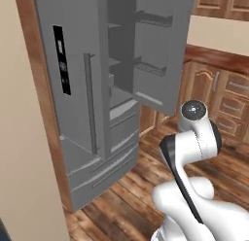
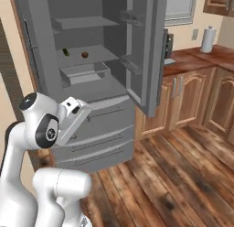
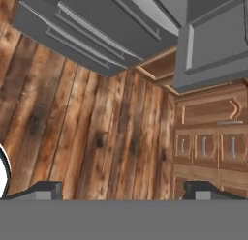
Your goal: Pick up the apple and banana from the fridge and place one fruit on each plate on the dining counter.
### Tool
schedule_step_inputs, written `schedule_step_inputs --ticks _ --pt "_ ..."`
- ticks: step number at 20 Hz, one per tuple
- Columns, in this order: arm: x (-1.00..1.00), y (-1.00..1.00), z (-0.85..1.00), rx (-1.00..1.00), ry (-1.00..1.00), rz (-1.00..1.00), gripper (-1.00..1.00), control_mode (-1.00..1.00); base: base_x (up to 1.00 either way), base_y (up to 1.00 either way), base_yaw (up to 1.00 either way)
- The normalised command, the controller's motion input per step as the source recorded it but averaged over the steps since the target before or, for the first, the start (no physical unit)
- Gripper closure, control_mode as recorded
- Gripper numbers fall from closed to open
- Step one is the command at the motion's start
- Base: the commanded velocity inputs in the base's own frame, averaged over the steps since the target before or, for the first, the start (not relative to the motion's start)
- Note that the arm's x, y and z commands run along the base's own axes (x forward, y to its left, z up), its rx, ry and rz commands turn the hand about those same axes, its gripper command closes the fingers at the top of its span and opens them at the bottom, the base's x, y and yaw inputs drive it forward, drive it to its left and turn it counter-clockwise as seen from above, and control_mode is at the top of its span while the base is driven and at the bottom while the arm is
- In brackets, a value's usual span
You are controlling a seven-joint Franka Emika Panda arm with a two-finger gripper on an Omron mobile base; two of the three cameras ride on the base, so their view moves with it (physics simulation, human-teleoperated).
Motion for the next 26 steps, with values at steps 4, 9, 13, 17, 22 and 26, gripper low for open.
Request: schedule_step_inputs --ticks 4,9,13,17,22,26 --pt "0.0 0.0 0.0 0.0 0.0 0.0 -1.0 1.0 0.73 -0.37 0.31" --pt "0.0 0.0 0.0 0.0 0.0 0.0 -1.0 1.0 0.66 -0.36 0.29" --pt "0.0 0.0 0.0 0.0 0.0 0.0 -1.0 1.0 0.64 -0.24 0.28" --pt "0.0 0.0 0.0 0.0 0.0 0.0 -1.0 1.0 0.65 -0.26 0.29" --pt "0.0 0.0 0.0 0.0 0.0 0.0 -1.0 1.0 0.66 -0.32 0.29" --pt "0.0 0.0 0.0 0.0 0.0 0.0 -1.0 1.0 0.65 -0.33 0.28"
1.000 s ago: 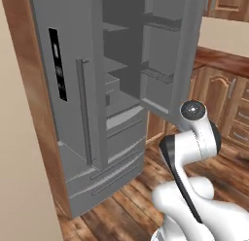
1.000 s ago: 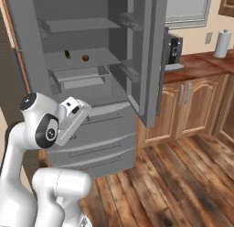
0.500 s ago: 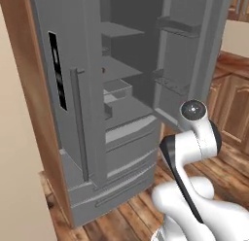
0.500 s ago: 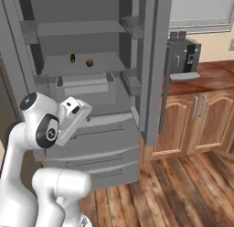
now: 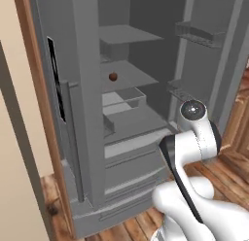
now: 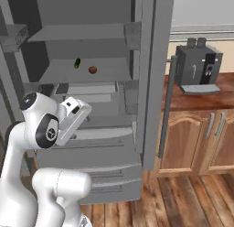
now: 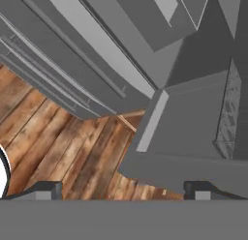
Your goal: Pick up the apple and banana from the fridge and place one fruit on each plate on the dining counter.
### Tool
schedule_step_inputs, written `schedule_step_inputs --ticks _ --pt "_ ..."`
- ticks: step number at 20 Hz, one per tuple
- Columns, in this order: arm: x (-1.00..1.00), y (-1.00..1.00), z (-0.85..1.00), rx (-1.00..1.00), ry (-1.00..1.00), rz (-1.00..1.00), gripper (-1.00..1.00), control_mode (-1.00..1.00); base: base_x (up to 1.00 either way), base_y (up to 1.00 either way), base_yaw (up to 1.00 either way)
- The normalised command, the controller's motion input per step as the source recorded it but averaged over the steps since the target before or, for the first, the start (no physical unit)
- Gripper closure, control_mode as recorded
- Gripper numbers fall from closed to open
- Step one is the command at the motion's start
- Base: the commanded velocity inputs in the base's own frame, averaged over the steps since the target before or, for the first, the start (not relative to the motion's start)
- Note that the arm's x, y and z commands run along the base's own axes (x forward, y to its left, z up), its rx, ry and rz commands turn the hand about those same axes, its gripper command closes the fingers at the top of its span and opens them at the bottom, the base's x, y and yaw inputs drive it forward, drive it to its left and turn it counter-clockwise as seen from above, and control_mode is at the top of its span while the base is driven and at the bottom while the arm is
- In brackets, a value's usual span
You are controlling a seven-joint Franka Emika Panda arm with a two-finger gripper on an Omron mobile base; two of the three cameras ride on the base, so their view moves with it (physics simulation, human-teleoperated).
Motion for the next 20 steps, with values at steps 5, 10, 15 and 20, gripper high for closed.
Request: schedule_step_inputs --ticks 5,10,15,20 --pt "0.0 0.0 0.0 0.0 0.0 0.0 -1.0 1.0 0.61 -0.31 0.28" --pt "0.0 0.0 0.0 0.0 0.0 0.0 -1.0 1.0 0.58 -0.27 0.29" --pt "0.0 0.0 0.0 0.0 0.0 0.0 -1.0 1.0 0.48 -0.18 0.24" --pt "0.0 0.0 0.0 0.0 0.0 0.0 -1.0 1.0 0.48 -0.14 0.2"
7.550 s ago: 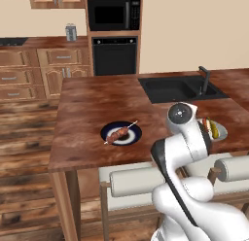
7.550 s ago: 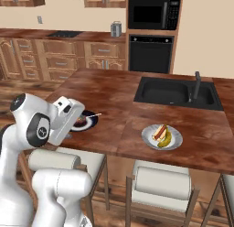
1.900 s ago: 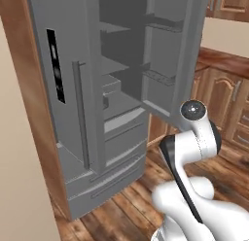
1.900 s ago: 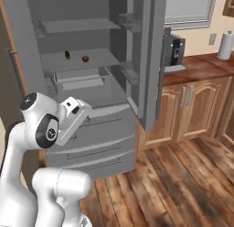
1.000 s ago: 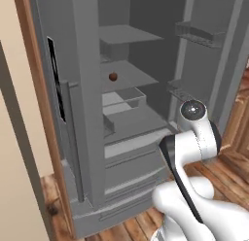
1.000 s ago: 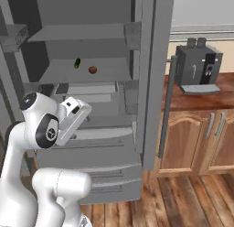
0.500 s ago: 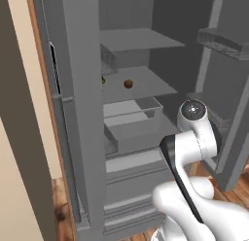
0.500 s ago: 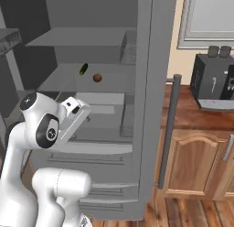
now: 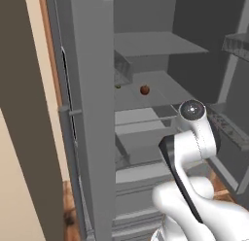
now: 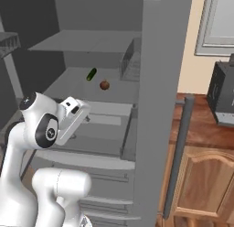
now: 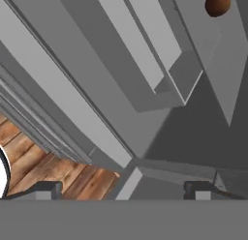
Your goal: Pick up the apple and banana from the fridge and place one fruit on each plate on the dining counter.
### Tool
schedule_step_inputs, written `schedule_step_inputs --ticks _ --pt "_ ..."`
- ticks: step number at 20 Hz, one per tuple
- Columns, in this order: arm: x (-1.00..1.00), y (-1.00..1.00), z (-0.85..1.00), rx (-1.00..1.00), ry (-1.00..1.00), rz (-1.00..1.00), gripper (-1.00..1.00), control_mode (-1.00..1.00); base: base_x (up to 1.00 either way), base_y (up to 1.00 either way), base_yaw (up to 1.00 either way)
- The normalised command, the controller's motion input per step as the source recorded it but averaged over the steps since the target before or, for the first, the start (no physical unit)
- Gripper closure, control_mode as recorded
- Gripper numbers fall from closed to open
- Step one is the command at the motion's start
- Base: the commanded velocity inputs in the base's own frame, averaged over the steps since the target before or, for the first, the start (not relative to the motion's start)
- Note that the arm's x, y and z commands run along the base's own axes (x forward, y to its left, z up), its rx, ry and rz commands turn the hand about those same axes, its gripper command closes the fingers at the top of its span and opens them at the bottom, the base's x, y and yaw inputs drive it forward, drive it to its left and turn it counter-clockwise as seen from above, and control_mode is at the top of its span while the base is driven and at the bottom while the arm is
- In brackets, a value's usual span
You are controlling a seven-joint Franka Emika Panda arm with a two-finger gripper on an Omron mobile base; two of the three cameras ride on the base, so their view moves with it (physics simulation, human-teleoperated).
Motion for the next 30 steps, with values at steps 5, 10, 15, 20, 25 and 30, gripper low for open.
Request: schedule_step_inputs --ticks 5,10,15,20,25,30 --pt "0.0 0.0 0.0 0.0 0.0 0.0 -1.0 1.0 0.52 -0.24 0.18" --pt "0.0 0.0 0.0 0.0 0.0 0.0 -1.0 1.0 0.5 -0.26 0.16" --pt "0.03 -0.07 0.0 0.02 0.0 0.02 -1.0 -1.0 0.24 -0.25 0.1" --pt "0.28 -0.28 0.01 0.15 0.0 0.11 -1.0 -1.0 0.0 0.0 0.0" --pt "0.11 -0.02 0.08 0.21 -0.01 0.07 -1.0 -1.0 0.0 0.0 0.0" --pt "0.3 0.11 0.1 0.19 -0.08 -0.11 -1.0 -1.0 0.0 0.0 0.0"
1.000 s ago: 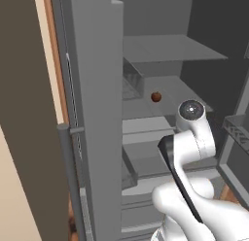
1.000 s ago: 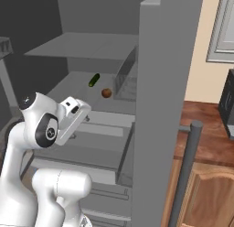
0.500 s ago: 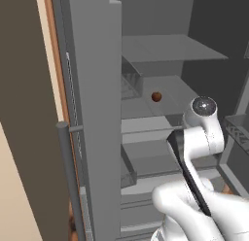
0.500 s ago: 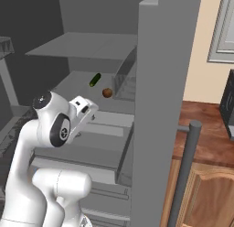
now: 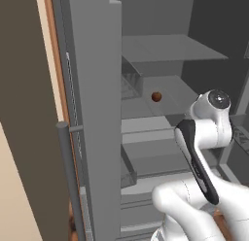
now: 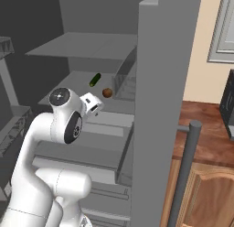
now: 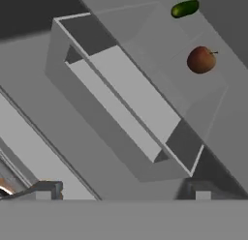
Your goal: Pick up the apple and banana from the fridge and place one fruit on each plate on the dining counter.
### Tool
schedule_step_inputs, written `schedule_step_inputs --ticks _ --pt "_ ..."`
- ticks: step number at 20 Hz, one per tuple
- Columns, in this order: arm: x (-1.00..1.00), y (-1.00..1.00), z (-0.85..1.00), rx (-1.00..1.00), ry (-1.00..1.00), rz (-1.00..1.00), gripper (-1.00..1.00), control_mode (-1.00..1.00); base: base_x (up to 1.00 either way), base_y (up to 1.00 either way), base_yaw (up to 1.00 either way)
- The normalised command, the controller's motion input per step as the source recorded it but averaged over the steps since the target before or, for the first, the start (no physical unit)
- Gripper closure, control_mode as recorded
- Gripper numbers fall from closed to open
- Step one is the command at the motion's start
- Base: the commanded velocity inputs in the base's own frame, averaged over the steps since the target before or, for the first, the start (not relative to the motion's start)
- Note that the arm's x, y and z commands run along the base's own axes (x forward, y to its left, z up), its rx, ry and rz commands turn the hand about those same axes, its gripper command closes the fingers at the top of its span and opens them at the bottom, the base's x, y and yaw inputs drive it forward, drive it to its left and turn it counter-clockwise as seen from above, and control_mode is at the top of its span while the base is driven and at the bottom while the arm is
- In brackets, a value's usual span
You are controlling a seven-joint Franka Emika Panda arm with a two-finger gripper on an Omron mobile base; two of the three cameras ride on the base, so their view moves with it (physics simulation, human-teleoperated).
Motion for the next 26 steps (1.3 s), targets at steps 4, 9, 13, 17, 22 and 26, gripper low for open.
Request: schedule_step_inputs --ticks 4,9,13,17,22,26 --pt "0.31 0.02 0.16 0.31 -0.18 -0.26 -1.0 -1.0 0.0 0.0 0.0" --pt "0.3 0.02 0.2 0.33 -0.14 -0.38 -1.0 -1.0 0.0 0.0 0.0" --pt "0.37 0.11 0.27 0.2 -0.01 -0.29 -1.0 -1.0 0.0 0.0 0.0" --pt "0.55 0.08 0.33 0.12 0.0 -0.08 -1.0 -1.0 0.0 0.0 0.0" --pt "0.63 0.0 0.22 0.06 0.0 -0.01 -1.0 -1.0 0.0 0.0 0.0" --pt "0.28 -0.01 0.01 0.09 0.03 0.0 -1.0 -1.0 0.0 0.0 0.0"
